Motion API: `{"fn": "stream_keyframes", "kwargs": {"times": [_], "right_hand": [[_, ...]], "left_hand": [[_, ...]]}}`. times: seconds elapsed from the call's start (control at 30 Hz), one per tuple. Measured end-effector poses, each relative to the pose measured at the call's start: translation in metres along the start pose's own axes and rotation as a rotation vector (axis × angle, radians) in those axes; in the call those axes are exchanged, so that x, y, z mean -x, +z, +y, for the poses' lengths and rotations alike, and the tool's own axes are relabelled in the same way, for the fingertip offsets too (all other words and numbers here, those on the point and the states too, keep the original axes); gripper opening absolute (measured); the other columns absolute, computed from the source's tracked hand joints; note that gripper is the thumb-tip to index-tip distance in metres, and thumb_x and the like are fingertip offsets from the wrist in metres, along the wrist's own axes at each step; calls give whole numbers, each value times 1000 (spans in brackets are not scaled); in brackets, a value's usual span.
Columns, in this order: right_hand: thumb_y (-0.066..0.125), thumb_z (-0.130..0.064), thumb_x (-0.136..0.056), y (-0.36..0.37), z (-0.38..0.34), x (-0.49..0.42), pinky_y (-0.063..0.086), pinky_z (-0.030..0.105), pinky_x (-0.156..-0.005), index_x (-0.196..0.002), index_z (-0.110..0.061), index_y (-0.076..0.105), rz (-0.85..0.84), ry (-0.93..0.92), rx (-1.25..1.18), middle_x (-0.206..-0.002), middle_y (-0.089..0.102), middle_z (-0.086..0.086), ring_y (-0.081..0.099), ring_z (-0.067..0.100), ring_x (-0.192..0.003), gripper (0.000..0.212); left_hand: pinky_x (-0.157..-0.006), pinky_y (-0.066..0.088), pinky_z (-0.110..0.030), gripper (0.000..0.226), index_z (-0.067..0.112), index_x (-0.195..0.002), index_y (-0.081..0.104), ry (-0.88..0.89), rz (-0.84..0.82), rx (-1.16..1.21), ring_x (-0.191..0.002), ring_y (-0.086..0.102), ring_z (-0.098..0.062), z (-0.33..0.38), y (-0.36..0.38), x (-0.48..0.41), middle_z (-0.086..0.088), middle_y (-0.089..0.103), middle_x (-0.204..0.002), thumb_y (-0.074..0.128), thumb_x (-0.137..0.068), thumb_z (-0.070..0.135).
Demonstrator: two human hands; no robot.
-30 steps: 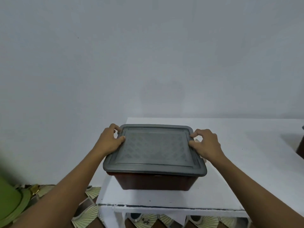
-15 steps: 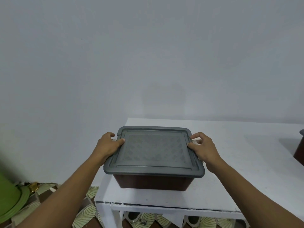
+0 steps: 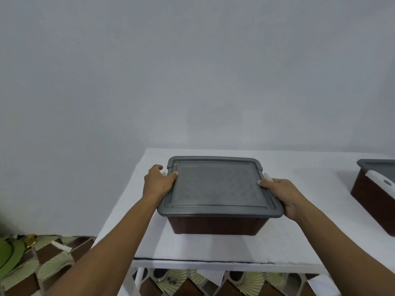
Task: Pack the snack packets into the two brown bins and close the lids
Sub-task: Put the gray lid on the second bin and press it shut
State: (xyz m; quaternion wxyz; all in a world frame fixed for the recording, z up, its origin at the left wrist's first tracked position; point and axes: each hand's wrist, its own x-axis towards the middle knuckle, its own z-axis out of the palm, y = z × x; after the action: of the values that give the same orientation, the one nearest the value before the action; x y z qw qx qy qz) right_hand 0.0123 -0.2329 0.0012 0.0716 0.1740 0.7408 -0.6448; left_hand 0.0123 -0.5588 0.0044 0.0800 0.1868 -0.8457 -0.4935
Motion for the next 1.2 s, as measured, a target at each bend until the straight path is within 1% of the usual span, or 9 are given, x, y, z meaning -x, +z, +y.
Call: {"fn": "stream_keyframes", "kwargs": {"times": [0.23, 0.37, 0.47, 0.53, 0.6, 0.77, 1.0, 1.1, 1.2], "right_hand": [[70, -23, -88, -81, 5, -15, 51, 31, -62, -108, -3, 67, 173, -74, 111, -93, 70, 11, 66, 26, -78, 29], [68, -30, -88, -90, 10, -25, 55, 42, -76, -109, -7, 67, 265, -169, 264, -96, 69, 9, 65, 28, -85, 31], [65, -31, -90, -89, 11, -25, 51, 39, -77, -110, -8, 64, 291, -219, 370, -102, 66, 11, 62, 30, -90, 31], [64, -34, -90, -90, 10, -25, 49, 38, -81, -114, -8, 63, 308, -252, 452, -108, 66, 12, 61, 32, -96, 35], [61, -40, -90, -91, 11, -25, 46, 36, -82, -118, -12, 62, 338, -306, 594, -113, 67, 12, 61, 33, -100, 39], [44, -64, -90, -90, 12, -14, 43, 40, -98, -137, -21, 53, 287, -388, 729, -133, 60, 6, 57, 29, -119, 64], [45, -50, -96, -94, 11, -12, 36, 37, -106, -142, -21, 48, 167, -414, 629, -143, 51, 2, 50, 24, -127, 55], [41, -66, -90, -91, 18, -11, 37, 41, -106, -145, -18, 44, 108, -414, 548, -142, 49, 3, 46, 26, -130, 74], [45, -63, -89, -88, 23, -13, 42, 40, -104, -127, -19, 63, 259, -504, 386, -132, 54, 2, 50, 19, -121, 61]], "left_hand": [[-100, 43, -40, 66, 8, -137, 45, 25, -20, -49, -123, 51, -32, 51, 79, 24, -14, 52, -138, 70, -84, 39], [-99, 46, -40, 71, 5, -136, 45, -49, -84, 24, -121, 53, -32, 54, 89, 28, -14, 50, -140, 76, -80, 35], [-86, 56, -47, 46, 1, -105, 60, -166, -134, 225, -93, 66, -31, 39, 87, 34, -17, 67, -112, 80, -77, 32], [-80, 58, -45, 38, 4, -98, 65, -116, -125, 196, -85, 67, -29, 38, 87, 40, -15, 70, -100, 78, -79, 34], [-79, 54, -40, 37, 7, -104, 66, 38, -56, -11, -90, 64, -29, 43, 88, 44, -13, 69, -104, 73, -83, 36], [-103, 39, -35, 50, 15, -139, 51, 294, 7, -318, -124, 52, -28, 51, 91, 52, -8, 57, -137, 59, -93, 33], [-99, 40, -35, 57, 19, -142, 46, 286, -37, -340, -123, 52, -27, 48, 92, 50, -9, 55, -137, 57, -92, 43], [-107, 36, -39, 71, 21, -150, 33, 244, -127, -338, -131, 40, -28, 40, 95, 51, -10, 42, -142, 54, -90, 54], [-103, 37, -31, 54, 18, -132, 57, 317, 45, -122, -126, 42, -20, 39, 99, 56, -2, 45, -133, 60, -89, 50]]}}
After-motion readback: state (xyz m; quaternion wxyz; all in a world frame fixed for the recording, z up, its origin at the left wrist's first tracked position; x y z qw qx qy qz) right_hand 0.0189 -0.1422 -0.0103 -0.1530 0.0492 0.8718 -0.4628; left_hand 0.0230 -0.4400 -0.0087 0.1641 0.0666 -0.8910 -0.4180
